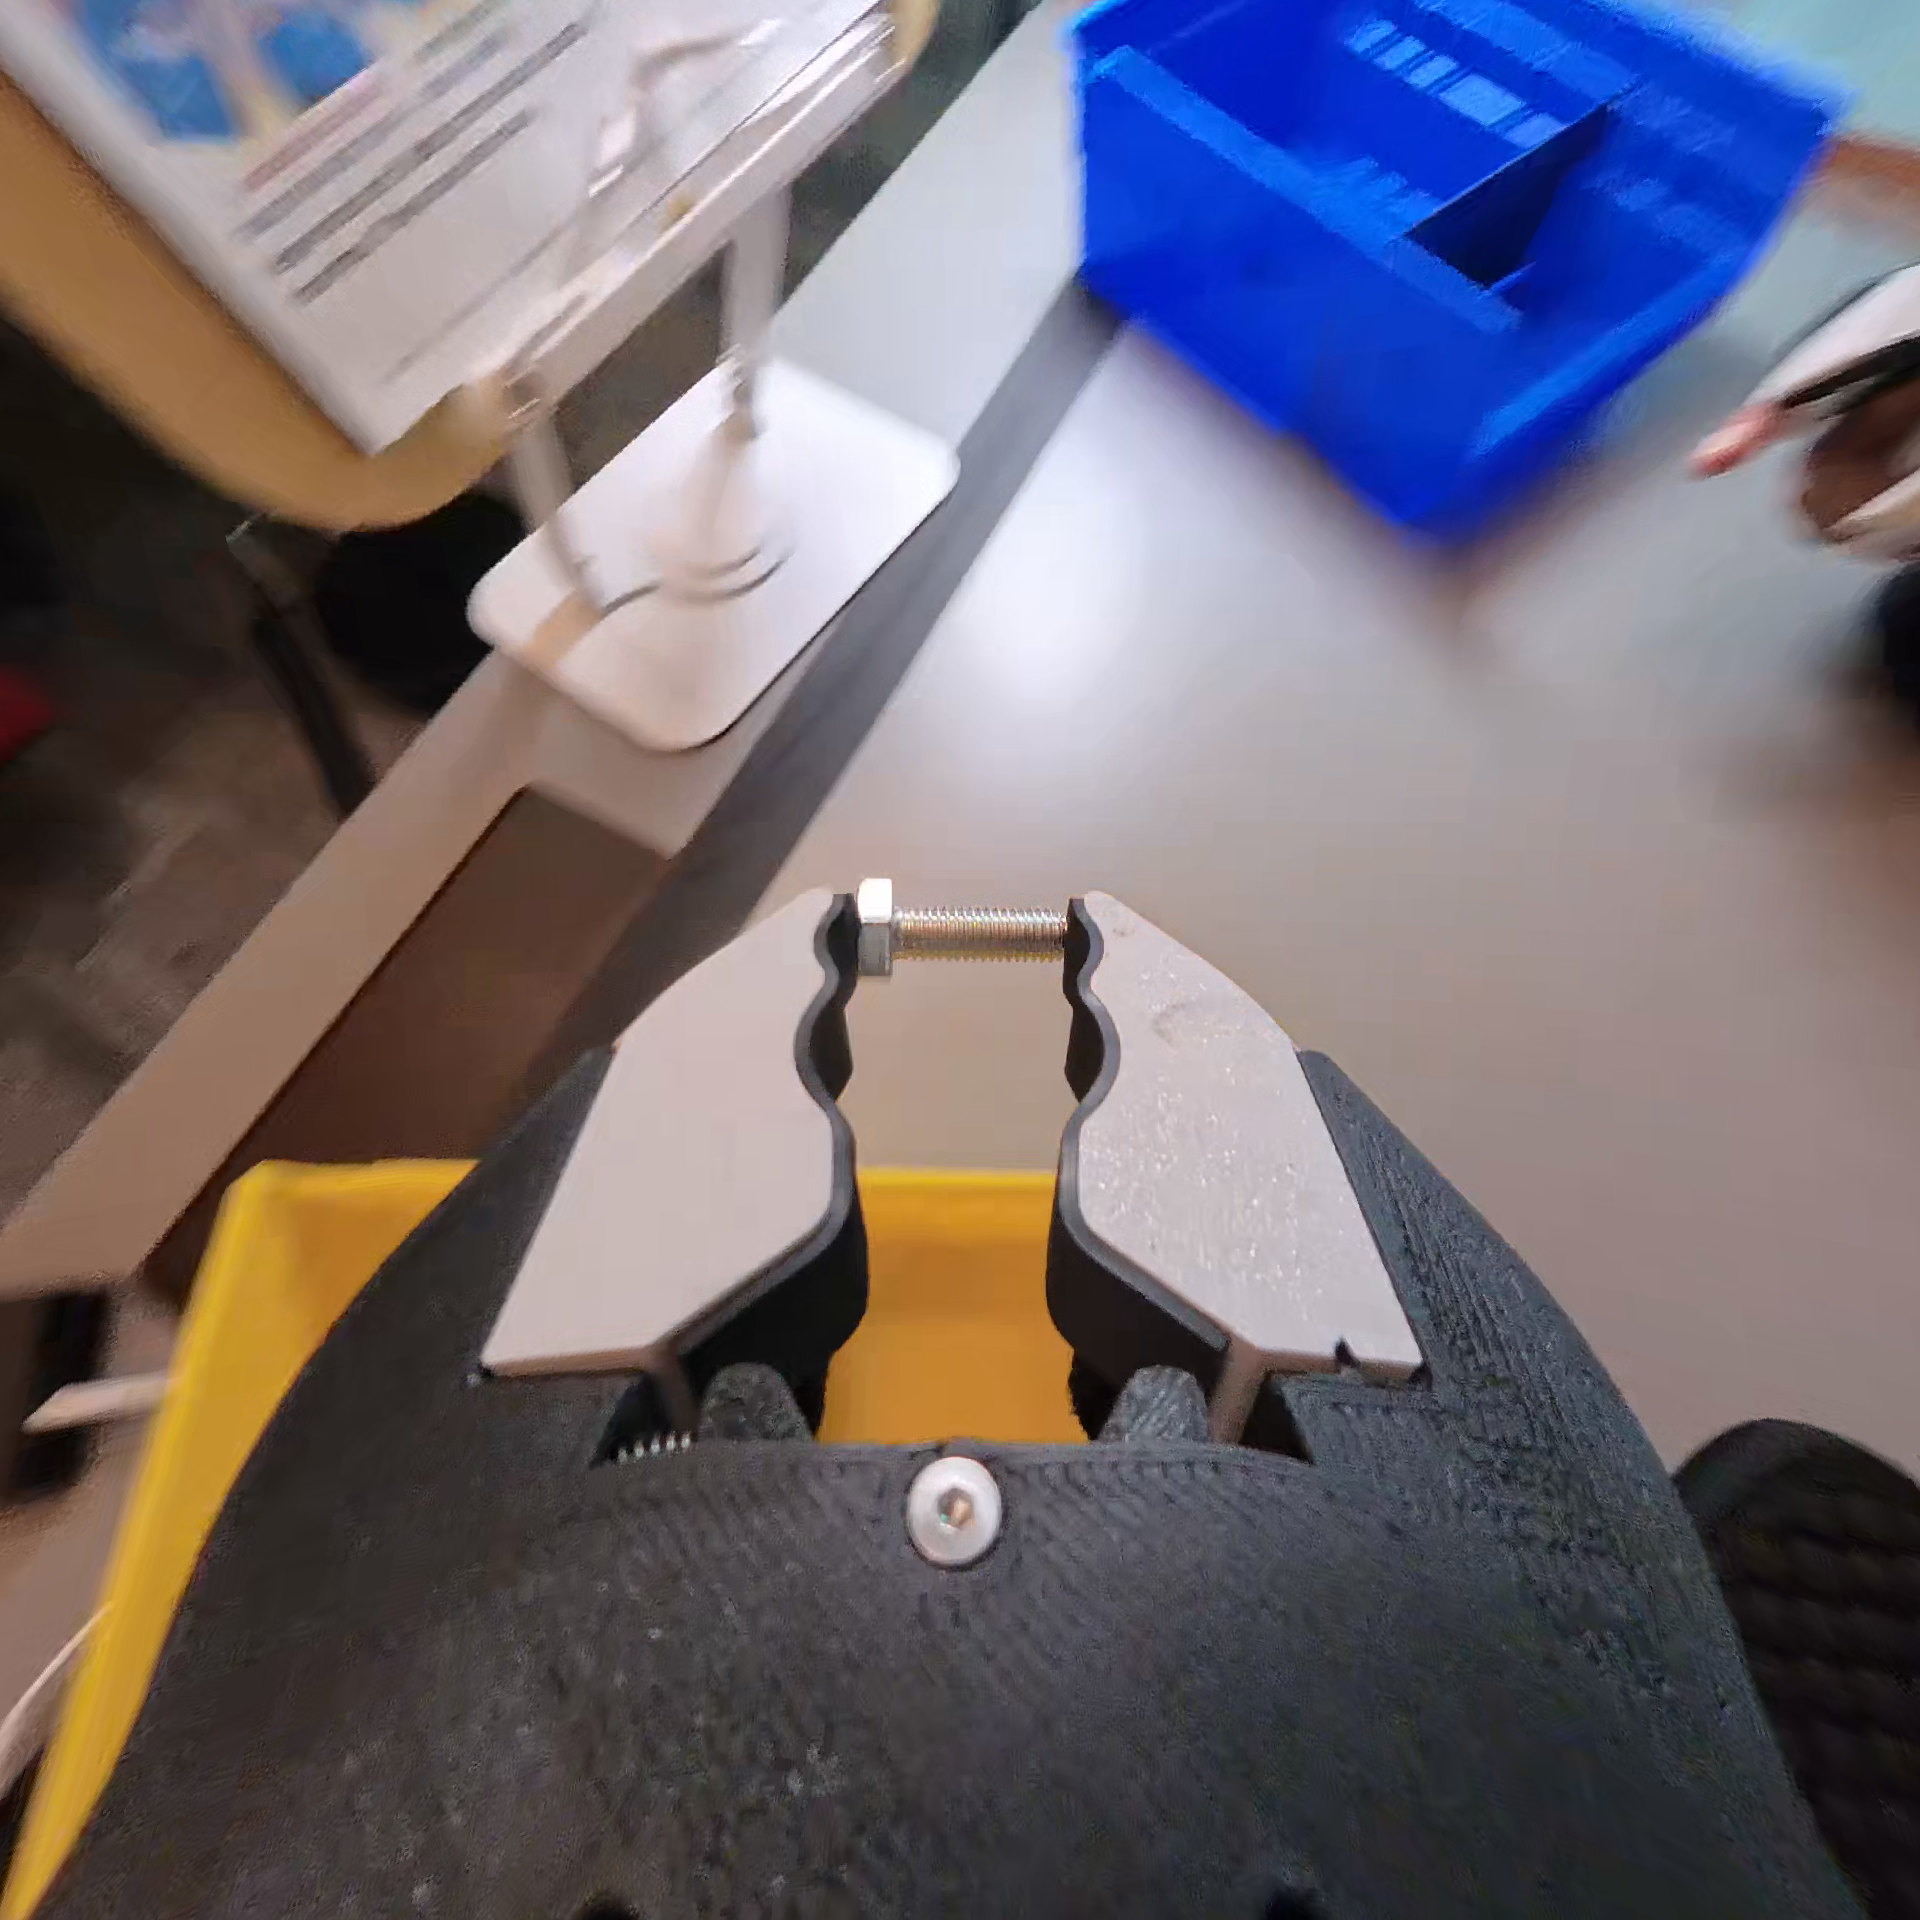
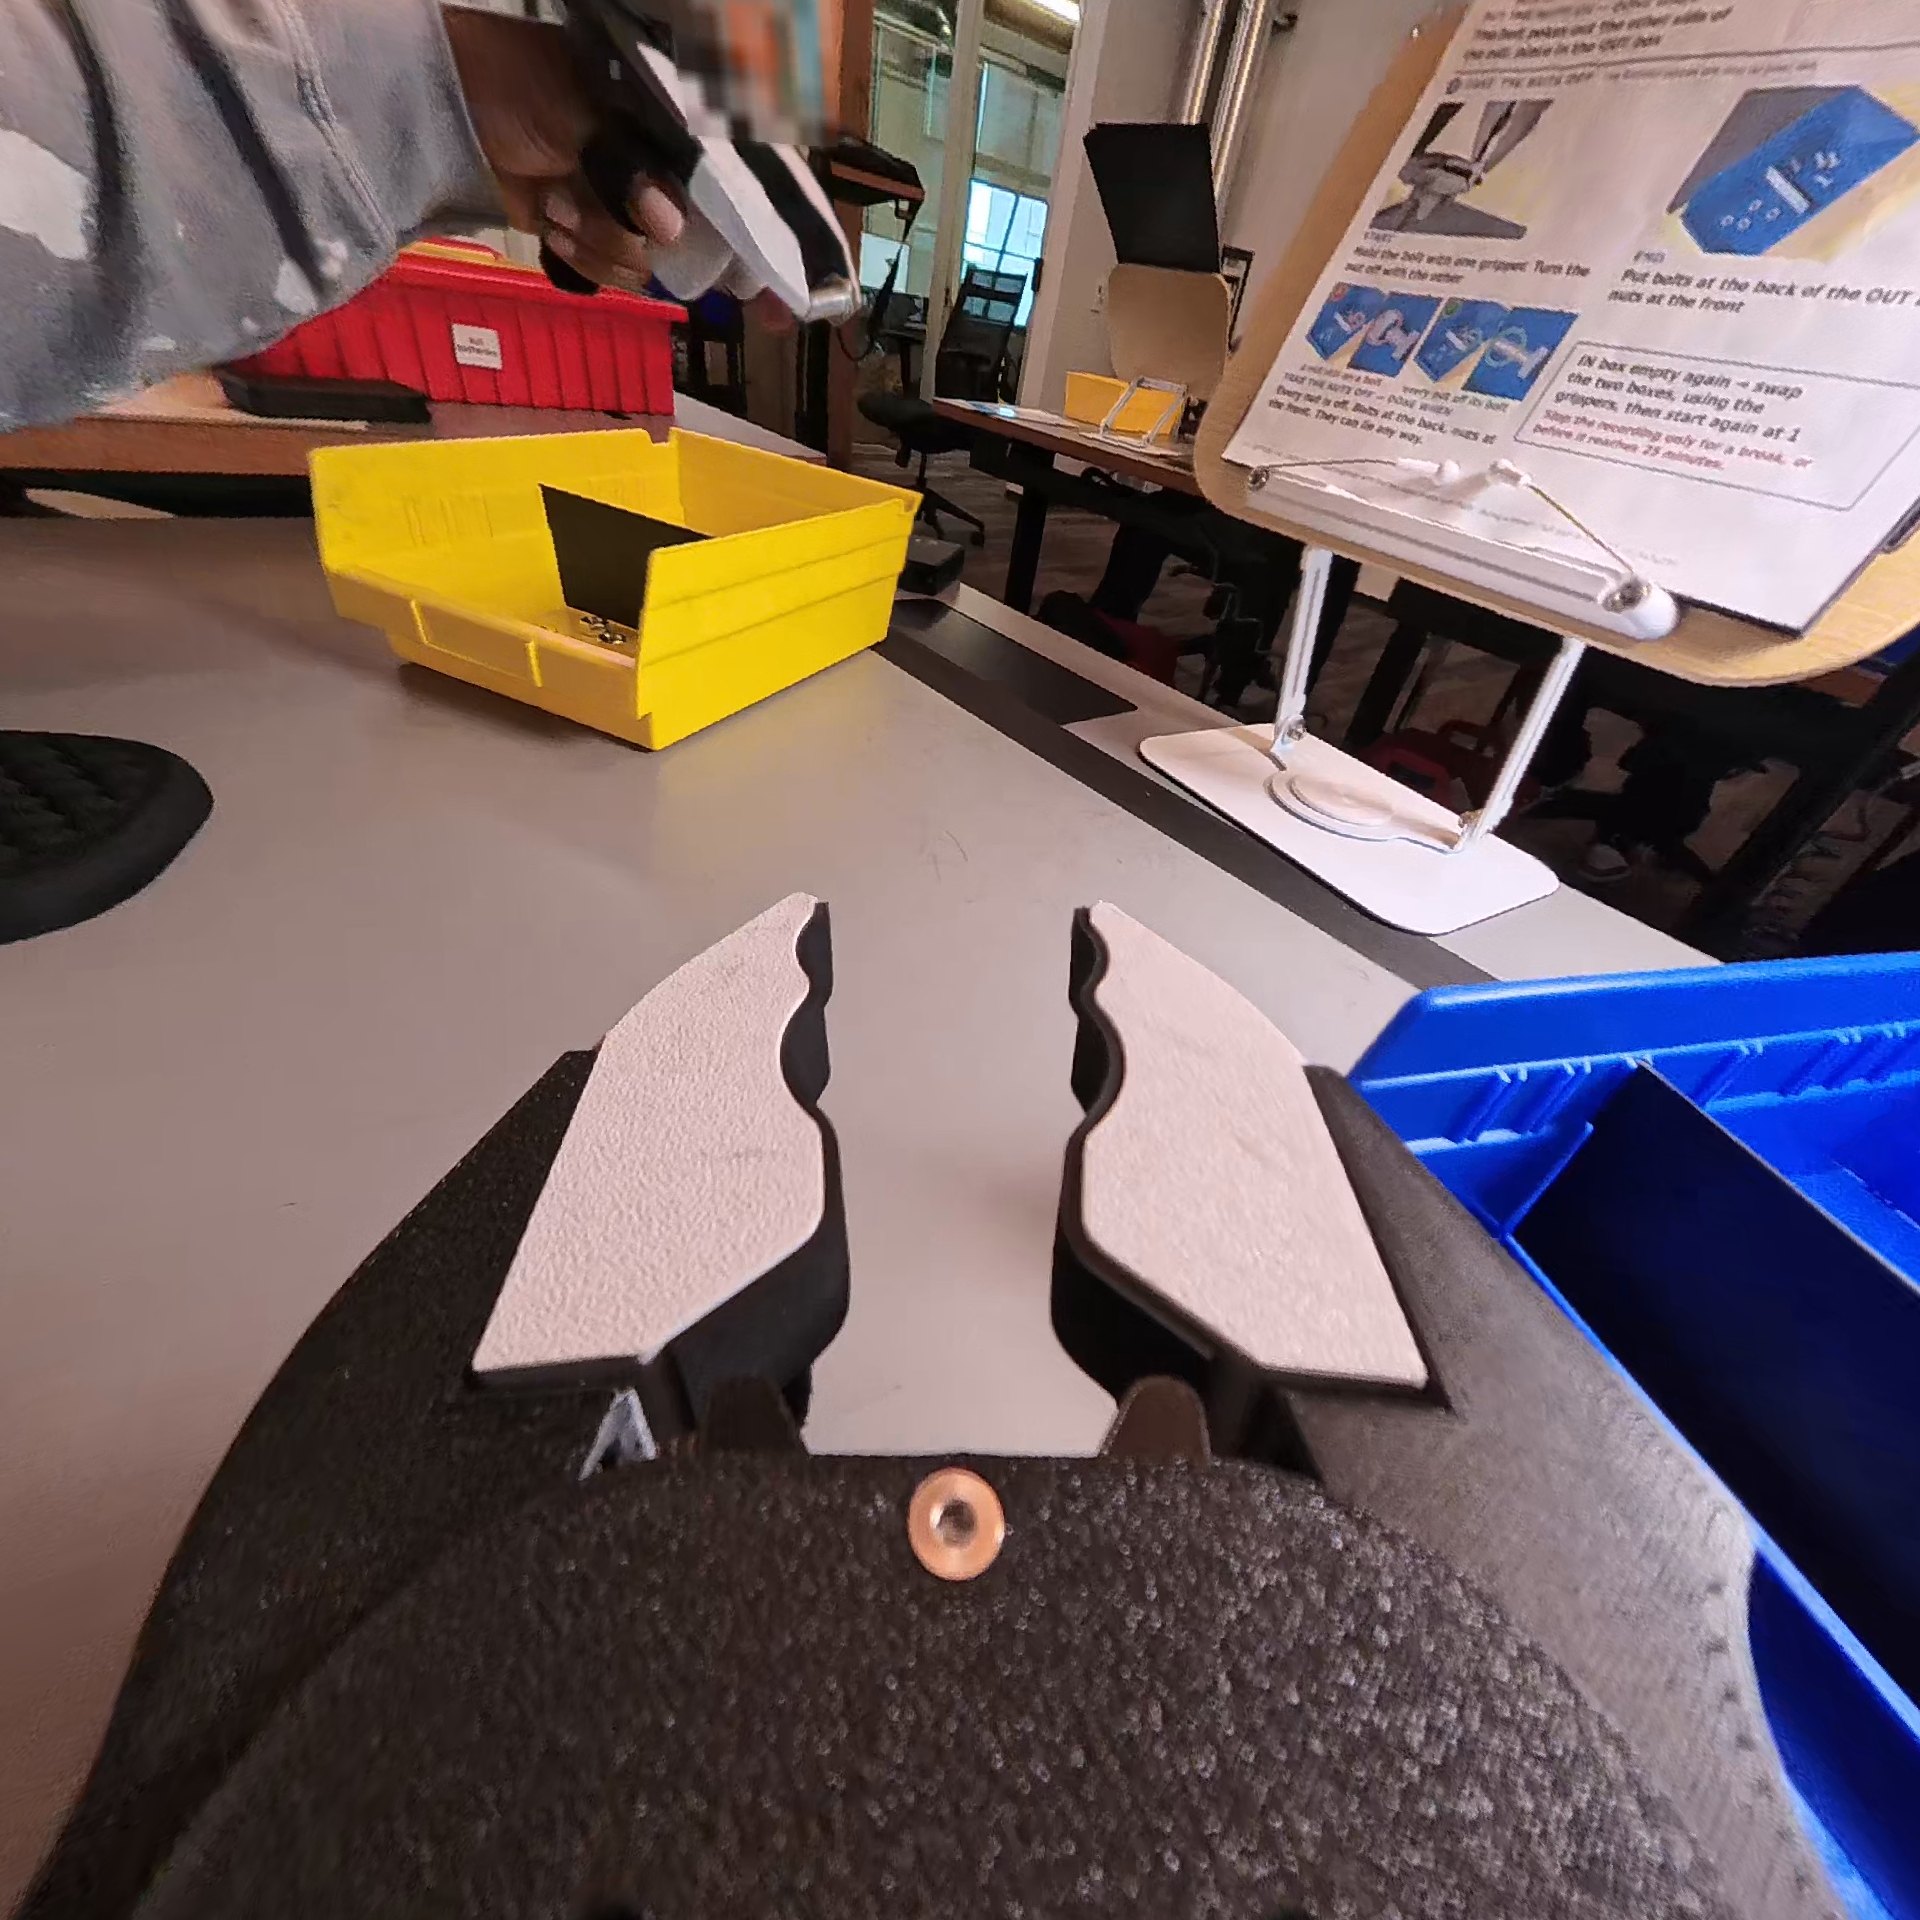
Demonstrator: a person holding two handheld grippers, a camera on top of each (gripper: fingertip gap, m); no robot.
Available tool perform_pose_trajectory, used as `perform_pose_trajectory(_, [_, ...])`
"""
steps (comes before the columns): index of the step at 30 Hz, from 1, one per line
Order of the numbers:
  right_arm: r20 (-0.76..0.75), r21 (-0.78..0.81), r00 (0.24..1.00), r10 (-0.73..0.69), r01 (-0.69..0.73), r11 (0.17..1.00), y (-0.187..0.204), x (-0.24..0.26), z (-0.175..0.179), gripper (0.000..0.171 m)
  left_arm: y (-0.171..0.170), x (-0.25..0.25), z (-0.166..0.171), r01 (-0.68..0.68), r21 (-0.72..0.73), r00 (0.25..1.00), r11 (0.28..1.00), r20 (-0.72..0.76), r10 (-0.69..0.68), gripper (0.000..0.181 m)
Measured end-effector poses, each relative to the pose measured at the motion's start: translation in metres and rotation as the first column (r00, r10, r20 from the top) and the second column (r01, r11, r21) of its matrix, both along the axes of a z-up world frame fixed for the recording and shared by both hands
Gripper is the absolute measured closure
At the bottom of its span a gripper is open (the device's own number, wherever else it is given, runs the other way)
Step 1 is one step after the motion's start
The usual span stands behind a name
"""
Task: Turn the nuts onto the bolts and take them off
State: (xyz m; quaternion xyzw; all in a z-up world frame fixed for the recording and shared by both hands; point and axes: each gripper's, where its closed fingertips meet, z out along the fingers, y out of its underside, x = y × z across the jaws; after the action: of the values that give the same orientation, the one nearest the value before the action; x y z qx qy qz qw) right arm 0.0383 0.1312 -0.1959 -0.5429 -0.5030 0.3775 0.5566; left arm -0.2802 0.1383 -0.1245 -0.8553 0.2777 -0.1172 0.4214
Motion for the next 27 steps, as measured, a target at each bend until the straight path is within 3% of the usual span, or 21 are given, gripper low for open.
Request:
perform_pose_trajectory(5, [0.023, 0.149, 0.999, 0.027, -0.03, 0.988, -0.016, -0.007, -0.001, 0.129, -0.031, 0.118, -0.005, 0.237, 0.064, 0.938, 0.969, 0.245, -0.246, 0.142])
perform_pose_trajectory(10, [0.061, 0.302, 0.997, 0.057, -0.073, 0.95, -0.035, -0.016, -0.006, 0.13, -0.065, 0.212, -0.025, 0.396, 0.07, 0.75, 0.915, 0.55, -0.367, 0.142])
perform_pose_trajectory(14, [0.082, 0.394, 0.992, 0.095, -0.119, 0.911, -0.057, -0.026, -0.008, 0.131, -0.085, 0.259, -0.043, 0.477, 0.026, 0.568, 0.879, 0.753, -0.331, 0.142])
perform_pose_trajectory(17, [0.089, 0.431, 0.988, 0.128, -0.154, 0.889, -0.074, -0.035, -0.01, 0.133, -0.093, 0.279, -0.054, 0.514, -0.022, 0.473, 0.858, 0.841, -0.262, 0.142])
perform_pose_trajectory(21, [0.081, 0.466, 0.985, 0.151, -0.172, 0.868, -0.089, -0.042, -0.01, 0.134, -0.097, 0.29, -0.07, 0.534, -0.095, 0.43, 0.84, 0.886, -0.173, 0.142])
perform_pose_trajectory(27, [0.093, 0.486, 0.983, 0.161, -0.186, 0.854, -0.095, -0.045, -0.013, 0.149, -0.095, 0.292, -0.087, 0.536, -0.156, 0.419, 0.83, 0.902, -0.101, 0.142])
